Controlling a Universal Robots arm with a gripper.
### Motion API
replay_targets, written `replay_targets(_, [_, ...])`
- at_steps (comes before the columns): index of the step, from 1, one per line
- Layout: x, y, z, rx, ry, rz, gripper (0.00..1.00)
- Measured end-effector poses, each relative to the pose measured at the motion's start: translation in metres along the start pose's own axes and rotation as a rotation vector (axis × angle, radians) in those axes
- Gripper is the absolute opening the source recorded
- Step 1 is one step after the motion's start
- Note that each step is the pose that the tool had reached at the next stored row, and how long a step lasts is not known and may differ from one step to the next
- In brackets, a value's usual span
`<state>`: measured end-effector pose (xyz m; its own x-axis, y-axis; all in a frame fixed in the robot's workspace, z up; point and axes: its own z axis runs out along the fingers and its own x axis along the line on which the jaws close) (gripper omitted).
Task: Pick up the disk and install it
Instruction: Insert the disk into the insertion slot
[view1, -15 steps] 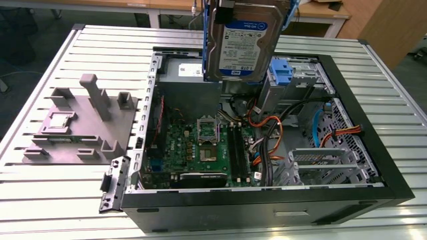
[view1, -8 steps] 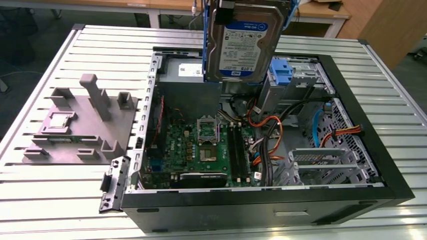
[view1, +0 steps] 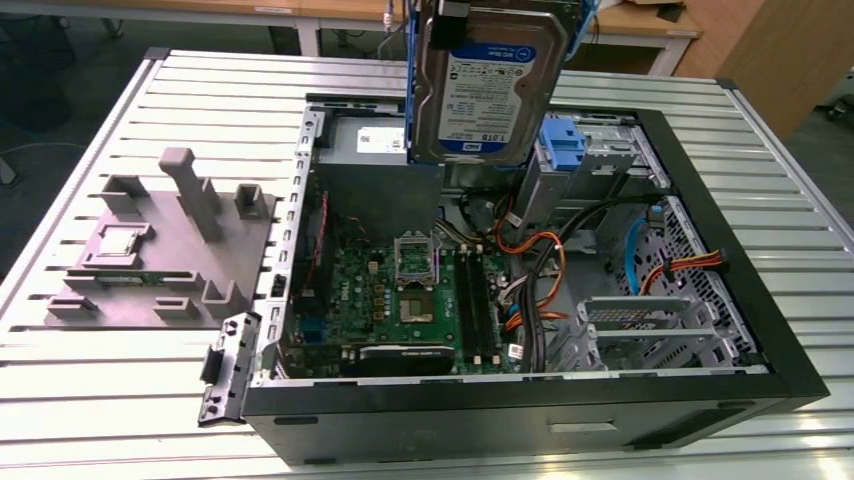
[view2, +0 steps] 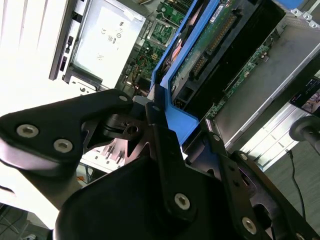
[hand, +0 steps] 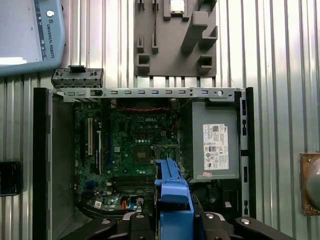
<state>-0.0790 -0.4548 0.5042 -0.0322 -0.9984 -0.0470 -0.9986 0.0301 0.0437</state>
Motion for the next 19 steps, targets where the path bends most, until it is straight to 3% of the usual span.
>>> replay_targets(3, [0.0048, -0.0002, -0.0002, 0.0000, 0.0000, 0.000, 0.36])
replay_targets(12, [0.0295, -0.0009, -0.0002, 0.0000, 0.0000, 0.000, 0.36])
replay_targets(19, [0.0336, -0.0011, -0.0002, 0.0000, 0.0000, 0.000, 0.36])
